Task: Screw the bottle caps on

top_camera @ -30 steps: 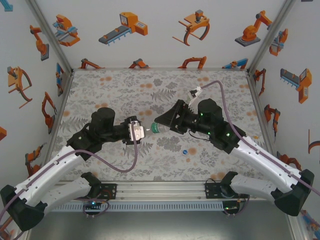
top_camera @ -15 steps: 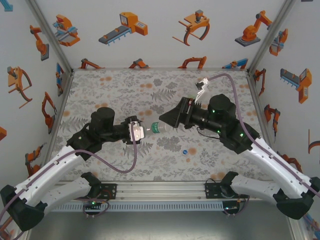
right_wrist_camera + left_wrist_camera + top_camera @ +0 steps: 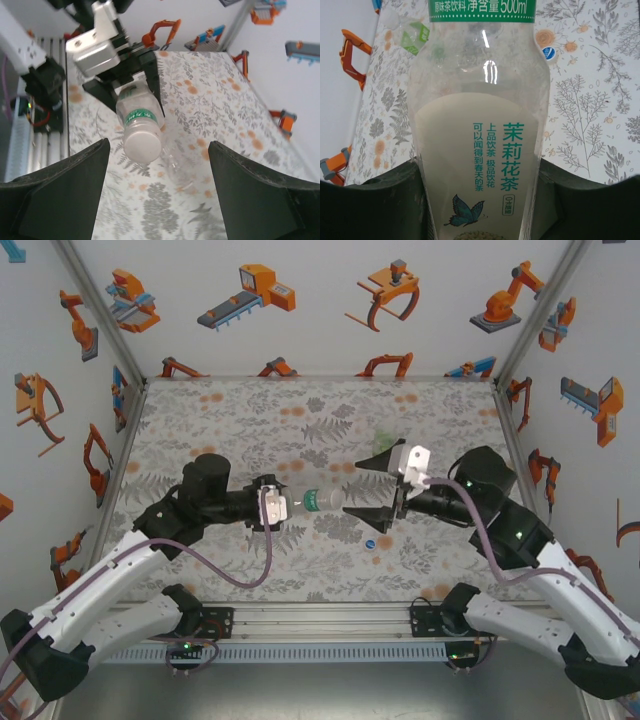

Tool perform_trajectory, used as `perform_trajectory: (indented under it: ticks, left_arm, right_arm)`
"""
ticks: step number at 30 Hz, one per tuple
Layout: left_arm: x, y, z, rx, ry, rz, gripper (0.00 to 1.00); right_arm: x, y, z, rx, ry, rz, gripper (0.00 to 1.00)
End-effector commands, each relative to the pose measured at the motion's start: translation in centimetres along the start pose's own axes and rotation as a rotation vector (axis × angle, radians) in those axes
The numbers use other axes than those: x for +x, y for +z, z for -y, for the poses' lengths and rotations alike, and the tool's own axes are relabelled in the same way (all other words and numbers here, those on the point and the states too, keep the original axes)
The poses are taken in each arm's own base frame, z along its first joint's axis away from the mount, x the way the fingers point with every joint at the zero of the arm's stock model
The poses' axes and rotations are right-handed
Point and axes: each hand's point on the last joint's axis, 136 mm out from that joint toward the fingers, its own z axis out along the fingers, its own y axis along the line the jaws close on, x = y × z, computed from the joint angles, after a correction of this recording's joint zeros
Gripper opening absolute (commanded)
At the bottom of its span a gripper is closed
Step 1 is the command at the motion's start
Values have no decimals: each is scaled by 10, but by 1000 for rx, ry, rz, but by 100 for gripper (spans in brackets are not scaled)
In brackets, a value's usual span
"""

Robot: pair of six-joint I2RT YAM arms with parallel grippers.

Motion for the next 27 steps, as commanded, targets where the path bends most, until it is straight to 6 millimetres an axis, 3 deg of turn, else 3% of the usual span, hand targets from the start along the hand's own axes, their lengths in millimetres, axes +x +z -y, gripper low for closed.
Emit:
perform_trajectory:
  ticks: [1,11,27]
  left_arm:
    - [-14,-3,1,30,27,44,0]
    - [-14,-3,0,30,23,38,0]
    - [-13,-3,-2,23,18,33,0]
  right_arm:
    - [8,8,-24,-158,-191,41,73]
    - [30,22,-21,-154,-206,12,68]
    - [36,25,-20,-145,-200,4,53]
